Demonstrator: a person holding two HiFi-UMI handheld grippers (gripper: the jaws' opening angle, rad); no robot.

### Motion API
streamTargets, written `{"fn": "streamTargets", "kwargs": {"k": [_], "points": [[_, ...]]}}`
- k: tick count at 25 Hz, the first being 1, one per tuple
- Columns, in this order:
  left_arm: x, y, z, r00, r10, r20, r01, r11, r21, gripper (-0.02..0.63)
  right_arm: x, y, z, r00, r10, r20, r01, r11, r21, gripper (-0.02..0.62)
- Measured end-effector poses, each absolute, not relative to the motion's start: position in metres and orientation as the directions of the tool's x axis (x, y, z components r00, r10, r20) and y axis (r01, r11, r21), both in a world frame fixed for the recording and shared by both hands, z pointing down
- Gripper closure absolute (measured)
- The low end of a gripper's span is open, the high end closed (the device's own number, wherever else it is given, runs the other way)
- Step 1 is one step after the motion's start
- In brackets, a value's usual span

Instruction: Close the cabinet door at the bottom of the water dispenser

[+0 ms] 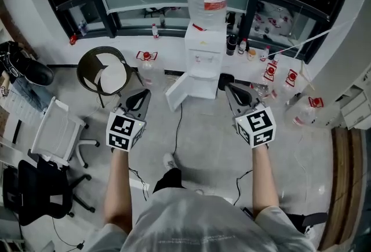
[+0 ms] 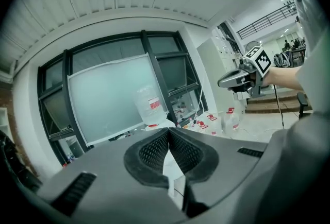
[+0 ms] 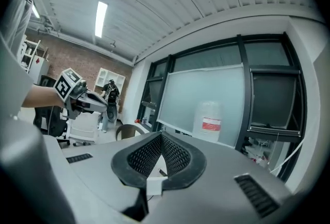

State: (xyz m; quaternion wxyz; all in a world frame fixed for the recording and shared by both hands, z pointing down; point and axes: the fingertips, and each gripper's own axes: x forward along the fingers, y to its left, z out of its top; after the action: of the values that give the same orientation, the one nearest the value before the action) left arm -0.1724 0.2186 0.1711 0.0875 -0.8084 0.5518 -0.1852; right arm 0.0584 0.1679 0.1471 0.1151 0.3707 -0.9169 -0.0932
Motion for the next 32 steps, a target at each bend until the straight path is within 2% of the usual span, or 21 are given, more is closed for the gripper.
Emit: {"fn": "streamTargets", "kwargs": {"k": [5,11,19,24,28,32], "points": [[-0.199,0.163,0.19,0.318,-0.922,0.219,-0.865,-0.377,-0.333,0.586,0.034,0.112,0.162,-0.692,-0.702,0.17,-0.656,0.709,0.259,0.568],[-0.254,0.068,0.204,0.316,-0.925,0.211,-0.886,-0.367,-0.283,0.586,-0.03,0.031,0.17,-0.705,-0.68,0.202,-0.613,0.727,0.309,0.568],[-0.326,-0.056,0.223,0.308,-0.923,0.229,-0.907,-0.358,-0.221,0.588,-0.107,-0.089,0.191,-0.702,-0.67,0.242,-0.623,0.742,0.246,0.568],[-0.369,-0.114,0.276,0.34,-0.898,0.279,-0.927,-0.37,-0.064,0.588,-0.159,-0.141,0.243,-0.736,-0.591,0.331,-0.56,0.806,0.194,0.568],[-0.392,-0.15,0.329,0.355,-0.886,0.298,-0.927,-0.375,-0.013,0.588,-0.187,-0.19,0.286,-0.684,-0.626,0.375,-0.569,0.779,0.262,0.568],[-0.402,-0.176,0.398,0.378,-0.85,0.366,-0.921,-0.384,0.06,0.586,-0.202,-0.228,0.34,-0.641,-0.657,0.398,-0.616,0.749,0.246,0.568]]}}
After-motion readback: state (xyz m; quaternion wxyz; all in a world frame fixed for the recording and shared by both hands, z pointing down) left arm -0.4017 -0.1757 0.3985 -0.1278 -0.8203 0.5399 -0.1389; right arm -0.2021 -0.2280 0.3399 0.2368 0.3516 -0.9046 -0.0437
